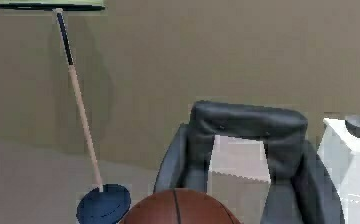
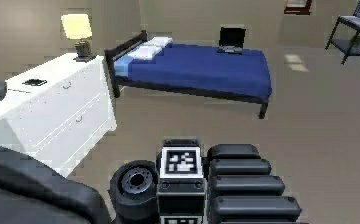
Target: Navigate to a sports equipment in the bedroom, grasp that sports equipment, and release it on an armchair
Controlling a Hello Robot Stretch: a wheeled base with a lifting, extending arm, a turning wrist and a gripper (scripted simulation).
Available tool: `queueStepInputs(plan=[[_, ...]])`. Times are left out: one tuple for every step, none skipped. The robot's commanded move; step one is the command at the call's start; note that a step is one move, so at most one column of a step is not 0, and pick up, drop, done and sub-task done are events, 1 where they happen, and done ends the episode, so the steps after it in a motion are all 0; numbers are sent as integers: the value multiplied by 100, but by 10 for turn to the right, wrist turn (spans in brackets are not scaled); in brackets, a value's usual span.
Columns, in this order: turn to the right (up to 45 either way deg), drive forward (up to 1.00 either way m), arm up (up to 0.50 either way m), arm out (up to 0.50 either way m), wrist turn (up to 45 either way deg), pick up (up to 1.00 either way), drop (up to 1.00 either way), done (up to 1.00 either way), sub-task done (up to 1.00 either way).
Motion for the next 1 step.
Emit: queueStepInputs(plan=[[-450,0,0,0,0,0,0,0,0]])
